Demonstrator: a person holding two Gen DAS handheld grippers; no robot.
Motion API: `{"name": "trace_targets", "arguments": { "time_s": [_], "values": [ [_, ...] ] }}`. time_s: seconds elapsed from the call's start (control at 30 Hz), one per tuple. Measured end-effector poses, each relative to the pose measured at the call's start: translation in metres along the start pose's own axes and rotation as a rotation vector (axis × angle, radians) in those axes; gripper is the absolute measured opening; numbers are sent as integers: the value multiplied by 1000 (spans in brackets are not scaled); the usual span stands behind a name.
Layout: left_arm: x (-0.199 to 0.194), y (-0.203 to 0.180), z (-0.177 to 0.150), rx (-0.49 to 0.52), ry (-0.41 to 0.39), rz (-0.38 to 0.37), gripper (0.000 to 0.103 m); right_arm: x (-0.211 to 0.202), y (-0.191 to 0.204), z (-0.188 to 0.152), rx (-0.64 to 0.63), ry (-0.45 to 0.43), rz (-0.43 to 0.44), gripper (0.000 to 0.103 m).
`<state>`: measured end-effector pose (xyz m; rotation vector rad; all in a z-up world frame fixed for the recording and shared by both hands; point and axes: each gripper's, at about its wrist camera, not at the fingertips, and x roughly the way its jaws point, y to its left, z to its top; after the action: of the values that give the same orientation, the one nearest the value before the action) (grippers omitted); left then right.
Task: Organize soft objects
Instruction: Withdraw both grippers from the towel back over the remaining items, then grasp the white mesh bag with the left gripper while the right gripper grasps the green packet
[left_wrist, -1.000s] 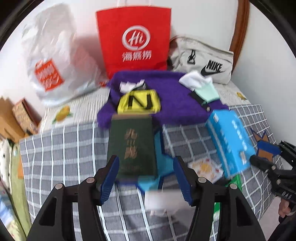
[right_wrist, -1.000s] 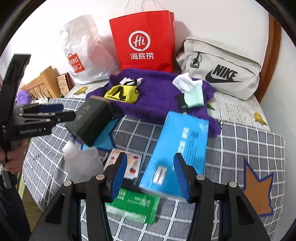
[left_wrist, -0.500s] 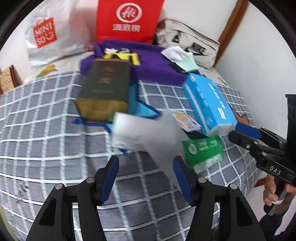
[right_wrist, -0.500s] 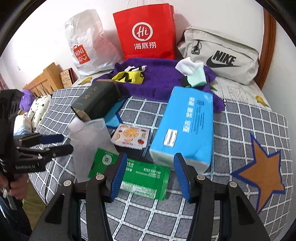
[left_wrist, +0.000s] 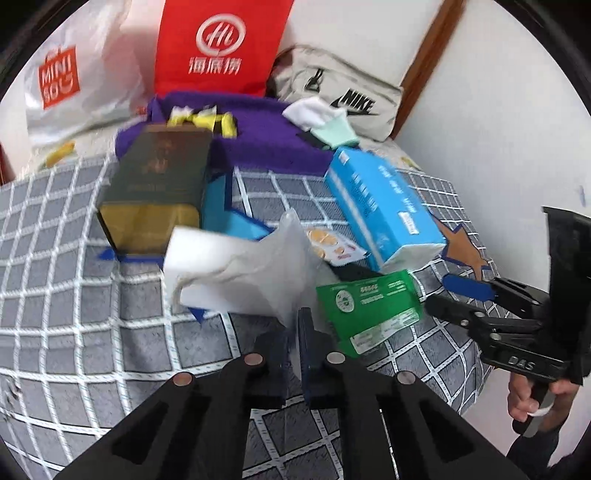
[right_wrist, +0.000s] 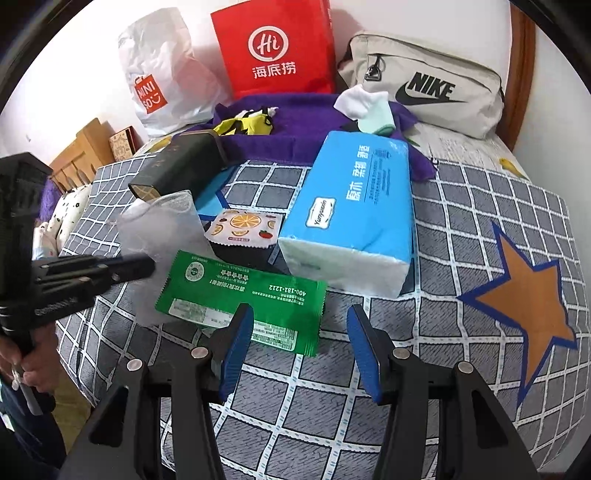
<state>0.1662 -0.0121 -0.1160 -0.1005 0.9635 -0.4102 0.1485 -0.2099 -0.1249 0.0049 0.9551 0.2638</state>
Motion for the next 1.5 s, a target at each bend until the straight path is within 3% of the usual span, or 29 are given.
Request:
{"name": "trace_targets", "arguments": {
  "time_s": [0.37,0.43,0.5,0.83,1.03,1.1,1.17,1.23,1.33,1.5],
  "values": [
    [-41,22,1,-1,-62,88,6,12,17,-2,-60,11,72,53],
    [-39,29,-2,-22,-52,98,6,13,22,-2,-91,9,75,60],
    [-35,32,-6,-33,-40,93,6,17,27,-3,-123,8,68,69],
    [-20,30,-13,-47,-16,44,6,12,32,-14,-302,3,-25,74],
    [-16,29,-17,-44,-5,34,6,31,35,-10,-346,23,-48,76],
    [-16,30,-17,-47,0,36,6,37,35,-10,-342,27,-52,72],
    [-15,33,-18,-56,5,35,6,37,36,-11,-326,14,-29,42],
    [-15,34,-19,-63,5,35,6,33,36,-12,-302,5,-8,33],
    [-15,36,-21,-67,4,30,6,24,35,-17,-267,11,21,24],
    [-15,37,-24,-74,2,22,6,9,47,-34,-289,47,44,23]
  ]
}}
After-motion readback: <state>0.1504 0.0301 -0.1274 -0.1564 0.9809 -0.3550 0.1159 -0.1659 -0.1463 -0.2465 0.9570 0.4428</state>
